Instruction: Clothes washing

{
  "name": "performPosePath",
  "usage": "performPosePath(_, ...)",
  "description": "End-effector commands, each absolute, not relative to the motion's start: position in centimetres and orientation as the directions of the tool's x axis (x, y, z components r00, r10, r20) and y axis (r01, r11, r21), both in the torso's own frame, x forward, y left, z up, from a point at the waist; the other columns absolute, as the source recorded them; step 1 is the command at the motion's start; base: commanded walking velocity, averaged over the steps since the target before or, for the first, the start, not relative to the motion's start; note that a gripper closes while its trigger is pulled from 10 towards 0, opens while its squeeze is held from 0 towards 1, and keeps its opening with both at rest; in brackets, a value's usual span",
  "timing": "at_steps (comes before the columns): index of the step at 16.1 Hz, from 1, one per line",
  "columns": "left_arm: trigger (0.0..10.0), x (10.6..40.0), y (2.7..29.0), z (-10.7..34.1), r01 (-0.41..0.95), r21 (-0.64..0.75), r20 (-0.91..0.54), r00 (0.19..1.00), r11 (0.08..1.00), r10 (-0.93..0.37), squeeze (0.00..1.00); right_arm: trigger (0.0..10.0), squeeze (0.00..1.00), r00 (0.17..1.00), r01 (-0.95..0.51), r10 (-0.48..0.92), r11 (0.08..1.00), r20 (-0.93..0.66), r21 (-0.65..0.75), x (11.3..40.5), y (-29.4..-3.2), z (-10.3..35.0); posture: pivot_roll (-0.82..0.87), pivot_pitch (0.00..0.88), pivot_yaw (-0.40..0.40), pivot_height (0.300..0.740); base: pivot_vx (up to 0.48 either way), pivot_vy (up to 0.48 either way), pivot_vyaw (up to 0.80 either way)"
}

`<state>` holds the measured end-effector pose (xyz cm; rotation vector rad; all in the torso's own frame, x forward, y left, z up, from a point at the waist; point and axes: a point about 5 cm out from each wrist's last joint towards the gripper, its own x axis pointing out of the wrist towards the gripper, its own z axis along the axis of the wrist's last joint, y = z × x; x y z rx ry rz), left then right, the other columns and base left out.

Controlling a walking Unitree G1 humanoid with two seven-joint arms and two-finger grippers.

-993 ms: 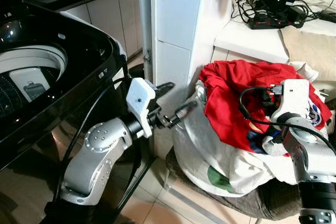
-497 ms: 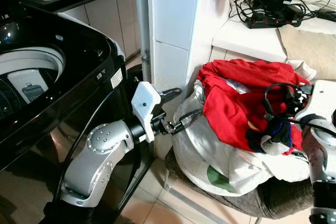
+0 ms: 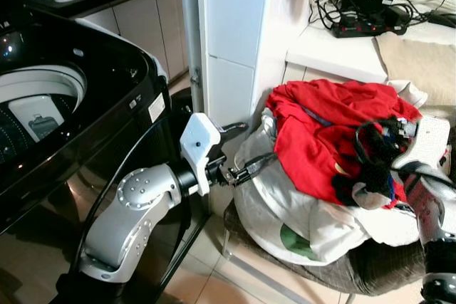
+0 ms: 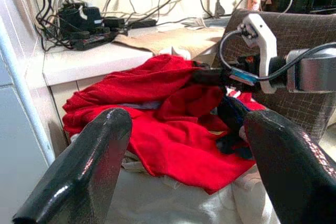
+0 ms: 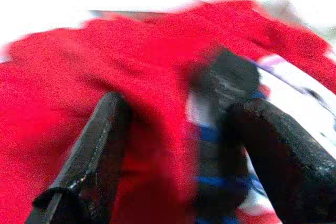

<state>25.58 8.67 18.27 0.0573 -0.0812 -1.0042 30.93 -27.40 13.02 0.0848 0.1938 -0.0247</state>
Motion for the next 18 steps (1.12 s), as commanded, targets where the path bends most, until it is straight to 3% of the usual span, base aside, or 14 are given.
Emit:
performPosePath(1,10.0,25.6,8.9,18.5,0.835,0.106,0.035,0.539,0.539,-0.842,0.0,10.0,0.0,0.955,-0.236,0.232,0.972,-0.183,0.004,30.5,-24.2,13.8,-0.02,0.0,0.015,0.74,0.0,0.0,0.0)
performPosePath(4,10.0,25.7,9.0,18.5,0.834,0.112,0.035,0.54,0.541,-0.841,0.0,10.0,0.0,0.936,-0.312,0.298,0.949,-0.19,-0.046,29.9,-23.4,14.1,-0.02,0.0,0.019,0.74,0.0,0.0,0.0)
performPosePath(6,10.0,25.7,8.9,18.5,0.836,0.115,0.031,0.538,0.537,-0.843,0.0,10.0,0.0,0.97,-0.185,0.162,0.975,-0.182,-0.121,30.2,-25.1,14.3,-0.03,0.0,0.02,0.74,0.0,0.0,0.0)
performPosePath(8,10.0,25.7,9.0,18.5,0.835,0.12,0.027,0.539,0.538,-0.842,0.0,10.0,0.0,0.99,-0.11,0.1,0.988,-0.094,-0.104,30.2,-25.9,15.7,-0.02,0.0,0.019,0.74,0.0,0.0,0.0)
performPosePath(11,10.0,25.8,9.1,18.5,0.831,0.129,0.022,0.543,0.541,-0.84,0.0,10.0,0.0,0.988,-0.152,0.153,0.988,0.026,-0.034,29.8,-25.8,17.6,-0.02,0.0,0.02,0.74,0.0,0.0,0.0)
performPosePath(12,10.0,25.8,9.2,18.5,0.829,0.135,0.02,0.545,0.542,-0.838,0.0,10.0,0.0,0.993,-0.093,0.093,0.996,0.067,-0.015,29.8,-26.7,18.2,-0.02,0.0,0.02,0.74,0.0,0.0,0.0)
performPosePath(14,10.0,25.8,9.0,18.6,0.831,0.137,0.026,0.541,0.539,-0.841,0.0,10.0,0.0,0.987,0.162,-0.162,0.987,-0.022,-0.019,30.1,-29.7,17.0,-0.02,0.0,0.023,0.74,0.0,0.0,0.0)
performPosePath(16,10.0,25.8,8.9,18.7,0.835,0.135,0.029,0.535,0.534,-0.844,0.0,10.0,0.0,0.978,0.203,-0.204,0.979,-0.054,-0.019,30.0,-30.3,16.5,-0.03,0.0,0.025,0.74,0.0,0.0,0.0)
performPosePath(17,10.0,25.7,8.6,18.7,0.843,0.128,0.035,0.523,0.523,-0.851,0.0,10.0,1.0,0.976,0.201,-0.197,0.979,-0.089,0.04,30.0,-30.6,15.5,-0.03,0.0,0.025,0.74,0.0,0.0,0.0)
performPosePath(18,10.0,25.5,8.5,18.7,0.847,0.126,0.035,0.516,0.516,-0.856,0.0,10.0,1.0,0.978,0.187,-0.179,0.98,-0.106,0.065,30.2,-30.6,14.9,-0.03,0.0,0.025,0.74,0.0,0.0,0.0)
